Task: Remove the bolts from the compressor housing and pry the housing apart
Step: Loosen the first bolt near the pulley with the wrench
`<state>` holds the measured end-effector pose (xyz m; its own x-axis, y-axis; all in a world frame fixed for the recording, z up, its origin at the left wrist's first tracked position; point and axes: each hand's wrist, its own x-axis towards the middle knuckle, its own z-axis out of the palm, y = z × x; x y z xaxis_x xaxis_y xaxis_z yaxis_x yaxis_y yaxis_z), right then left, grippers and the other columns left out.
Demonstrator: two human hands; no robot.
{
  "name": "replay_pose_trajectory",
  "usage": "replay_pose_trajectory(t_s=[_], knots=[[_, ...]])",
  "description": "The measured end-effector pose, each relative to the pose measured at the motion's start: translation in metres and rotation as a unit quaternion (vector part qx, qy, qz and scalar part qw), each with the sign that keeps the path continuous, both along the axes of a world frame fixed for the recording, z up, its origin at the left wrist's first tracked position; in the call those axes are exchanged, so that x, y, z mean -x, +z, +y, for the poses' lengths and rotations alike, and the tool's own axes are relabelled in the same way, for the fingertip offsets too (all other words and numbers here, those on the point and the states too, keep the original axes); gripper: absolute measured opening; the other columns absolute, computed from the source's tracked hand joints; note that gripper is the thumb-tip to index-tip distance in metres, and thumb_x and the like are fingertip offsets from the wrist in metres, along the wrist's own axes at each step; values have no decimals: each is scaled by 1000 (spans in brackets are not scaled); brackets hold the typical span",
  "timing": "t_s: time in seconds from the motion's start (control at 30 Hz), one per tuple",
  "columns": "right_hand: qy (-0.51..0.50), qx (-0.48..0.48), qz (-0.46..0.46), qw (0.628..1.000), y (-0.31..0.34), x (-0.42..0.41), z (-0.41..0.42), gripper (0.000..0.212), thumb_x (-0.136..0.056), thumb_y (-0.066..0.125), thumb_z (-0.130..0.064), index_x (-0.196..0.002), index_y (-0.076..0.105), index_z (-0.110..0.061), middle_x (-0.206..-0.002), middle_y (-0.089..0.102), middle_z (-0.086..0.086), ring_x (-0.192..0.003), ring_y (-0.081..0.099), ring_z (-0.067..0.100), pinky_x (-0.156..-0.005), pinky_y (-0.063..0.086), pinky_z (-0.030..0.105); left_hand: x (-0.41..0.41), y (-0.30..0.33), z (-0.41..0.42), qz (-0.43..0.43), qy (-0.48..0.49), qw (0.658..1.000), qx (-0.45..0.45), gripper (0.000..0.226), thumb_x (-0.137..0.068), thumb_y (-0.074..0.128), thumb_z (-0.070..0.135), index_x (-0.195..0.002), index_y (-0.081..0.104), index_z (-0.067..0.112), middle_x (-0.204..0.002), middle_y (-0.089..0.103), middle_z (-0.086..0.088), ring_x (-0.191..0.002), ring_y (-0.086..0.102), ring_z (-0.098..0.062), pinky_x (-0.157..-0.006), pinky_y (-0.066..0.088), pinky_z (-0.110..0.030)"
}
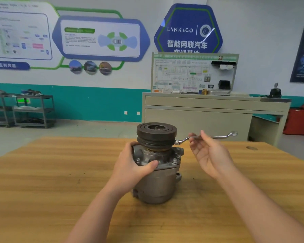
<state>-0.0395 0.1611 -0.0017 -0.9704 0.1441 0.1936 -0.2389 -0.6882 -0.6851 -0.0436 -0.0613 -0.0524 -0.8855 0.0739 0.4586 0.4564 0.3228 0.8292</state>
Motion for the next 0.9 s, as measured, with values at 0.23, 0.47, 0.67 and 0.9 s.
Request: replay_pose_trajectory(t_s=[0.23, 0.47, 0.67, 0.9], knots=[[-215, -346, 236, 883, -21, -39, -12, 9, -95, 48, -20, -88, 53, -22, -87, 72, 10, -63, 70, 21, -58, 56, 26, 4, -8, -8, 25, -19, 999, 2, 77, -62, 77, 69, -127, 39, 55, -124, 50, 40, -119, 49, 11, -93, 44, -14], [-291, -468, 348, 758, -26, -45, -27, 17, -93, 57, -37, -88, 65, -21, -67, 68, -1, -63, 67, 6, -60, 53, 20, -5, -20, -3, 29, 10, 999, -20, 112, -61, 68, 81, -154, 25, 35, -151, 36, 15, -135, 37, -2, -108, 37, -27], [-408, -595, 497, 483, -44, -46, -29, 13, -90, 66, -14, -91, 66, -2, -83, 69, 11, -71, 65, 20, -64, 53, 29, -6, -19, -5, 12, 17, 1000, -18, 113, -55, 71, 75, -151, 33, 29, -142, 46, 11, -133, 42, -9, -113, 39, -44], [-284, -172, 227, 916, -46, -43, -38, 19, -93, 39, -14, -99, 44, -31, -70, 68, 7, -46, 56, 19, -50, 46, 22, -5, -18, -7, -12, 18, 1000, -16, 108, -53, 69, 78, -147, 39, 35, -138, 49, 17, -131, 43, -8, -110, 43, -43]])
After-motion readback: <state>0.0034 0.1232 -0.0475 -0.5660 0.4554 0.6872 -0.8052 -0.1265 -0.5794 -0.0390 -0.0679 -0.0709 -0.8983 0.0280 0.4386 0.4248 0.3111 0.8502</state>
